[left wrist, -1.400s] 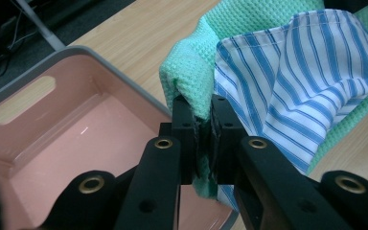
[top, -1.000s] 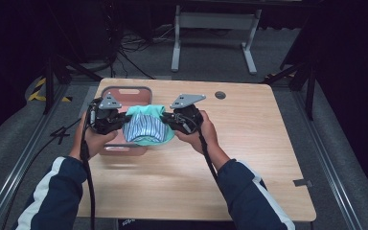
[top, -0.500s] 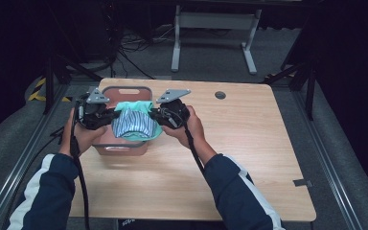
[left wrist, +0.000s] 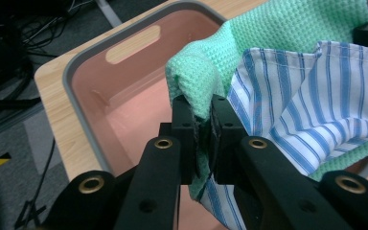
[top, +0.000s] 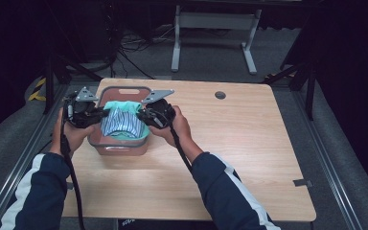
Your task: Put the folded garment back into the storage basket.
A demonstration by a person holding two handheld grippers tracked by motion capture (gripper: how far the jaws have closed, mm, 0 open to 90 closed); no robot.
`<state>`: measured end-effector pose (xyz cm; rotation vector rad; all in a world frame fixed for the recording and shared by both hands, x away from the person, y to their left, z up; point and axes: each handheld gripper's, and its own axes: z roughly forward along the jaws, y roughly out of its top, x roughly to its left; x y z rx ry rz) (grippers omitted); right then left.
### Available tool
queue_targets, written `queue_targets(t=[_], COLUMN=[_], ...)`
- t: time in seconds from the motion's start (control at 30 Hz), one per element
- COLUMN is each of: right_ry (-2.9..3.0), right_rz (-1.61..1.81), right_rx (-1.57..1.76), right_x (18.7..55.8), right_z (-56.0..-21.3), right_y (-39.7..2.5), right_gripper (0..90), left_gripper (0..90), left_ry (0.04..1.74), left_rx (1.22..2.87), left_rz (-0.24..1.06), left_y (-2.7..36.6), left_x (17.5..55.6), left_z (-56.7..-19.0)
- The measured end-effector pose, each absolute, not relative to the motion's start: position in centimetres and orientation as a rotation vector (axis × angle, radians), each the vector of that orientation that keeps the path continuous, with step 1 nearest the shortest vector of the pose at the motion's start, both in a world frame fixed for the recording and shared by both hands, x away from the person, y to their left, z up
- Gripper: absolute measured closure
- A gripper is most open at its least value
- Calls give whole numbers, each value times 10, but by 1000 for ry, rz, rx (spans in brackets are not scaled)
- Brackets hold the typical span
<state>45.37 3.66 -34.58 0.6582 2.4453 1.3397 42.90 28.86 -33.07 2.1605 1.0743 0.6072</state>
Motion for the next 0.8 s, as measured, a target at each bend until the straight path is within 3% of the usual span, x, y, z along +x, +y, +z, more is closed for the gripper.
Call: queue_targets(t=[0.8], right_ry=[2475], right_rz=[1319], right_rx=[692], right_x=[469], right_z=[-371], right_y=[60], right_gripper=[813], left_gripper=[826], left_ry=[1120], left_rx=[2180], left_rz=[649], left_y=[298], left_x=[441], left_z=[-345])
